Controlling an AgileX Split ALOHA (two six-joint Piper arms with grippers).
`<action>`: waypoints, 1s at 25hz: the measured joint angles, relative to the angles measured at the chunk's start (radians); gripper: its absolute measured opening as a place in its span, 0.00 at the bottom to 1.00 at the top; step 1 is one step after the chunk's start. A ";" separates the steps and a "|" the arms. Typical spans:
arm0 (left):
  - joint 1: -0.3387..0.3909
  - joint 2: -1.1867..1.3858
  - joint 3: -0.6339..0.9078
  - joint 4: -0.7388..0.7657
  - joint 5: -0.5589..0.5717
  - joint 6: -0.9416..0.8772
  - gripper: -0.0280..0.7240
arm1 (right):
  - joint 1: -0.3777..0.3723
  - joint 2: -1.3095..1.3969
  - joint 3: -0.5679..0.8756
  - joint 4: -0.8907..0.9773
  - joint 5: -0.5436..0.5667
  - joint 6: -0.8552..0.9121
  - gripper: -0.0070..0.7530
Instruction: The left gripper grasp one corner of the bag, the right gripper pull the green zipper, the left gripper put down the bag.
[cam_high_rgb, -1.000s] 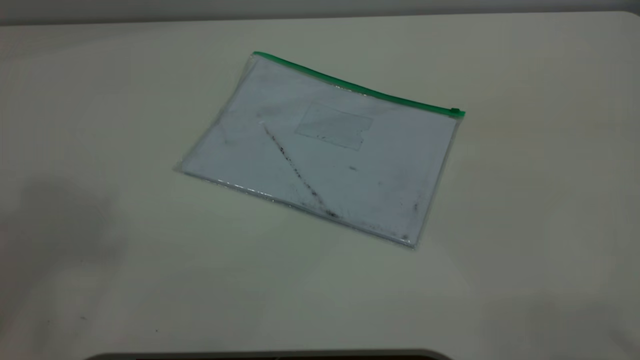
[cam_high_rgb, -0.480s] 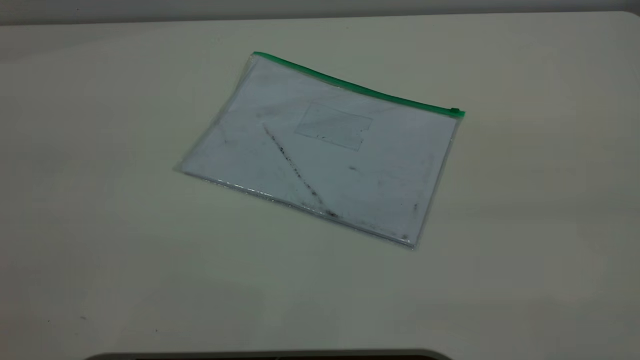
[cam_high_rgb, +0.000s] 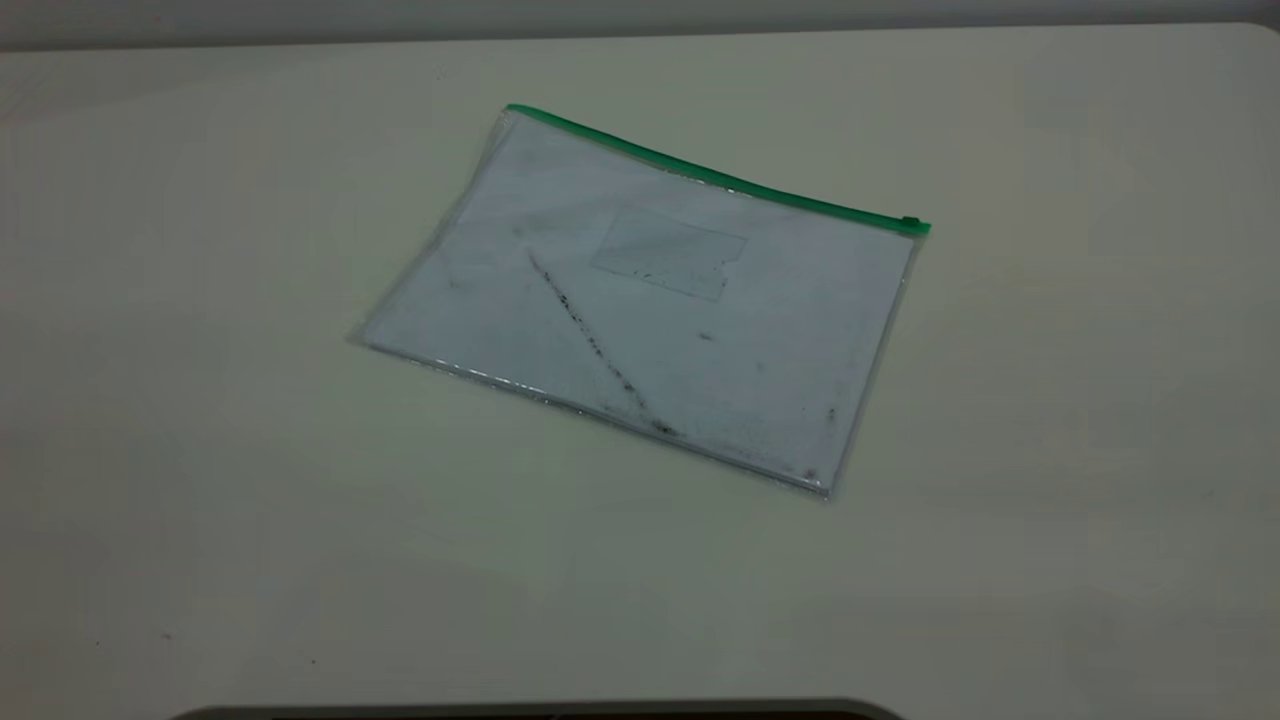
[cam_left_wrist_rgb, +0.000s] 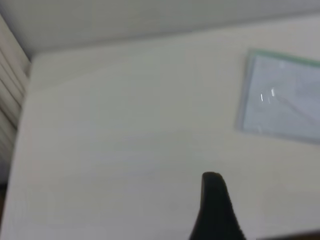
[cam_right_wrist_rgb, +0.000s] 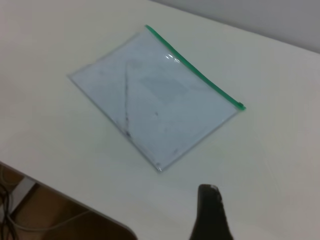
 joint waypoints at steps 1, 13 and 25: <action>0.000 0.000 0.031 -0.008 0.000 0.006 0.82 | 0.000 -0.008 0.007 -0.009 -0.006 0.000 0.77; 0.000 0.000 0.259 -0.022 -0.021 0.028 0.82 | 0.000 -0.050 0.046 -0.185 -0.054 0.106 0.77; 0.000 0.001 0.266 -0.022 -0.031 0.031 0.82 | 0.057 -0.050 0.089 -0.328 -0.068 0.229 0.77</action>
